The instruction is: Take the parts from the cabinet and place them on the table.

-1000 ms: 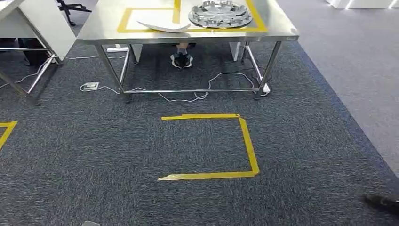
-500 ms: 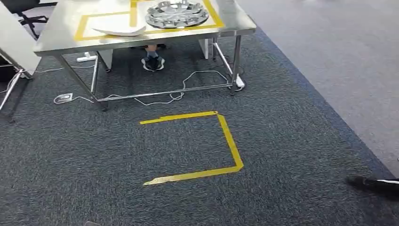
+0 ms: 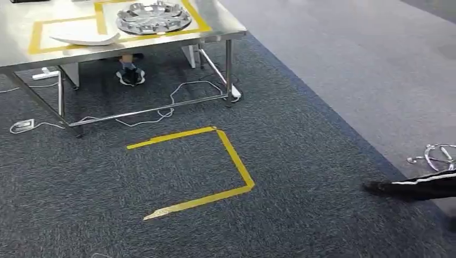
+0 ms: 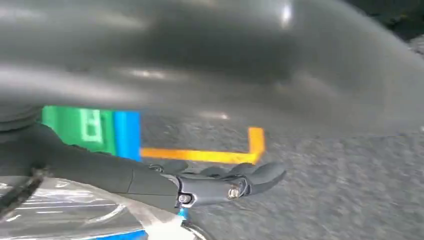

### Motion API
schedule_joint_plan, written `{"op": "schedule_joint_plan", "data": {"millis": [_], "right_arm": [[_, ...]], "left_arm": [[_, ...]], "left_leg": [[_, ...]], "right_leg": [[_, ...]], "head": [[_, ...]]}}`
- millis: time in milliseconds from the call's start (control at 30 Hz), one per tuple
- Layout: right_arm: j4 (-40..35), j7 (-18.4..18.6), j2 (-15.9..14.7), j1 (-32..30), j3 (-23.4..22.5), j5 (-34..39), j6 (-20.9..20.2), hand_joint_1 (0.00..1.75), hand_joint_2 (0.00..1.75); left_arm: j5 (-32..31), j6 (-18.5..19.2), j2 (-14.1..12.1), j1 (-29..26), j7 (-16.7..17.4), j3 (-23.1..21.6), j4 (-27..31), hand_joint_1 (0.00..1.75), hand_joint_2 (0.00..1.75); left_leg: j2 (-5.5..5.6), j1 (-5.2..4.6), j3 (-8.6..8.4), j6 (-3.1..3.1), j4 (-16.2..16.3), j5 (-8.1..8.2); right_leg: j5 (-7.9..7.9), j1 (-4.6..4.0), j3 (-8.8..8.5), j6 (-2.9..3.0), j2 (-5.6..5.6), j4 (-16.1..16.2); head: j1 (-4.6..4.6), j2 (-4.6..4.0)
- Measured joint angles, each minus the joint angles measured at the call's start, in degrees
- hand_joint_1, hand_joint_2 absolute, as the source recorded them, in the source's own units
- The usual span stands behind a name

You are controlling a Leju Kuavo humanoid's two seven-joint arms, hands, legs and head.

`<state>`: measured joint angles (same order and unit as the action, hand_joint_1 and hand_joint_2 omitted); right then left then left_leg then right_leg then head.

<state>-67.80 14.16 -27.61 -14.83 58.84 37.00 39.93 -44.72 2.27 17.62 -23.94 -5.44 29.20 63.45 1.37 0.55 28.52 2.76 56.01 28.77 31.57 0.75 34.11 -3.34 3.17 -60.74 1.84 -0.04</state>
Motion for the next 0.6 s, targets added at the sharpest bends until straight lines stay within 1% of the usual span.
{"op": "schedule_joint_plan", "data": {"millis": [33, 67, 100, 133, 167, 200, 233, 267, 300, 333, 400, 433, 467, 500, 533, 567, 600], "right_arm": [[0.00, -0.28, -0.06, 0.29, 0.02, 0.79, 0.00, 0.00, 0.00], [0.00, -0.59, -0.11, 0.53, 0.07, 1.32, 0.00, 0.00, 0.00], [-0.04, -0.81, -0.11, 0.69, 0.17, 1.73, 0.00, 0.00, 0.00], [-0.04, -0.94, -0.11, 0.67, 0.28, 2.06, 0.00, 0.00, 0.00], [-0.04, -1.07, -0.13, 0.60, 0.33, 2.50, -0.02, 0.00, 0.00], [-0.04, -1.36, -0.17, 0.53, 0.35, 3.32, 0.00, 0.00, 0.00], [-0.07, -1.75, -0.24, 0.53, 0.39, 4.12, 0.00, 0.00, 0.00], [-0.18, -2.14, -0.28, 0.65, 0.44, 4.88, 0.00, 0.00, 0.00], [-0.24, -2.47, -0.39, 0.80, 0.46, 5.67, 0.00, 0.00, 0.00], [-0.42, -3.00, -0.41, 0.83, 0.44, 6.20, 0.00, 0.00, 0.00], [-0.44, -3.46, -0.44, 0.27, 0.41, 7.20, 0.00, 0.00, 0.00], [-0.46, -3.61, -0.44, 0.06, 0.39, 7.35, 0.00, 0.00, 0.00], [-0.48, -3.67, -0.44, -0.12, 0.35, 7.57, 0.00, 0.00, 0.00], [-0.48, -3.67, -0.46, -0.07, 0.20, 7.64, 0.00, 0.00, 0.00], [-0.52, -3.72, -0.44, -0.06, 0.11, 7.61, 0.00, 0.00, 0.00], [-0.61, -3.76, -0.44, -0.10, 0.11, 7.61, 0.00, 0.00, 0.00], [-0.61, -3.74, -0.44, -0.22, 0.09, 7.66, 0.00, 0.00, 0.00]], "left_arm": [[0.30, -0.02, -0.04, -0.15, 0.26, -0.19, -0.15, 0.00, 0.00], [0.41, -0.07, -0.09, -0.33, 0.33, -0.28, -0.37, 0.00, 0.00], [0.61, -0.15, -0.19, -0.39, 0.37, -0.35, -0.53, 0.00, 0.00], [0.83, -0.26, -0.33, -0.37, 0.48, -0.37, -0.61, 0.00, 0.00], [0.98, -0.44, -0.42, -0.32, 0.48, -0.52, -0.66, 0.00, 0.00], [1.24, -0.57, -0.55, -0.26, 0.48, -0.83, -0.72, 0.00, 0.00], [1.62, -0.63, -0.61, -0.25, 0.50, -1.20, -0.81, 0.00, 0.00], [1.97, -0.79, -0.74, -0.26, 0.52, -1.60, -0.85, 0.00, 0.00], [2.31, -0.96, -0.85, -0.31, 0.61, -1.77, -0.98, 0.00, 0.00], [2.68, -1.11, -1.00, -0.25, 0.63, -1.94, -0.98, 0.00, 0.00], [3.08, -1.36, -1.24, -0.18, 0.72, -2.57, -1.05, 0.00, 0.00], [3.34, -1.57, -1.44, -0.16, 0.74, -2.88, -1.05, 0.00, 0.00], [3.41, -1.62, -1.64, -0.24, 0.77, -3.06, -1.07, 0.00, 0.00], [3.67, -1.68, -1.68, -0.31, 0.79, -3.23, -1.09, 0.00, 0.00], [3.87, -1.73, -1.83, -0.47, 0.94, -3.30, -1.18, 0.00, 0.00], [3.93, -1.75, -1.88, -0.63, 1.03, -3.41, -1.31, 0.00, 0.00], [3.98, -1.75, -2.01, -0.72, 1.03, -3.47, -1.42, 0.00, 0.00]], "left_leg": [[-1.03, -0.17, 0.13, 0.01, 0.05, -0.01], [-2.19, -0.34, 0.26, 0.05, 0.06, 0.02], [-3.26, -0.46, 0.27, 0.11, 0.08, 0.06], [-4.18, -0.53, 0.25, 0.12, 0.09, 0.08], [-4.93, -0.59, 0.23, 0.13, 0.09, 0.11], [-5.72, -0.61, 0.15, 0.05, 0.10, 0.17], [-6.38, -0.63, 0.01, -0.09, 0.13, 0.26], [-6.96, -0.89, -0.26, -0.32, 0.27, 0.40], [-7.49, -1.18, -0.26, -0.74, 0.46, 0.67], [-7.90, -1.17, -0.35, -0.99, 0.41, 0.66], [-8.89, -1.08, -0.81, -1.51, 0.29, 0.64], [-9.10, -1.10, -0.79, -1.87, 0.49, 0.95], [-6.34, -0.87, -0.57, -2.36, 1.49, 2.12], [-3.68, -0.60, 0.68, -2.64, 4.83, 4.79], [-2.50, -0.36, 2.58, -2.84, 9.62, 7.49], [-2.03, -0.33, 4.54, -2.95, 14.33, 9.55], [-1.91, -0.33, 6.03, -3.02, 17.79, 10.54]], "right_leg": [[2.68, -0.04, 2.44, -0.24, -1.61, -5.15], [4.54, 0.00, 4.40, -0.44, -2.37, -9.57], [5.38, 0.01, 5.70, -0.56, -2.78, -12.63], [4.79, 0.03, 5.51, -0.62, -3.01, -12.71], [3.15, 0.04, 4.02, -0.63, -3.24, -10.36], [0.61, 0.02, 0.91, -0.58, -3.71, -5.11], [-1.63, 0.00, -2.76, -0.42, -4.94, 0.94], [-1.72, -0.13, -5.19, -0.08, -7.77, 5.17], [-2.05, -0.27, -5.04, 0.60, -7.12, 5.34], [-2.03, -0.32, -4.86, 0.99, -6.42, 5.17], [-2.14, -0.49, -4.56, 1.61, -5.41, 5.11], [-2.59, -0.03, -4.79, 2.10, -4.90, 5.54], [-2.80, 0.09, -5.18, 2.27, -4.50, 5.59], [-3.05, 0.15, -5.07, 2.63, -3.99, 5.56], [-3.14, 0.13, -4.92, 2.78, -3.29, 5.55], [-3.18, 0.12, -4.77, 2.84, -2.61, 5.50], [-3.21, 0.09, -4.68, 2.82, -1.89, 5.43]], "head": [[0.13, 0.00], [0.09, -0.02], [0.07, -0.02], [0.09, 0.00], [0.07, 0.00], [0.13, -0.02], [0.09, 0.00], [0.15, -0.02], [0.00, -0.02], [-0.28, 0.00], [-0.28, -0.02], [-0.22, -0.02], [-0.45, 0.00], [-0.77, -0.02], [-0.70, -0.02], [-0.68, 0.00], [-0.74, -0.02]]}}
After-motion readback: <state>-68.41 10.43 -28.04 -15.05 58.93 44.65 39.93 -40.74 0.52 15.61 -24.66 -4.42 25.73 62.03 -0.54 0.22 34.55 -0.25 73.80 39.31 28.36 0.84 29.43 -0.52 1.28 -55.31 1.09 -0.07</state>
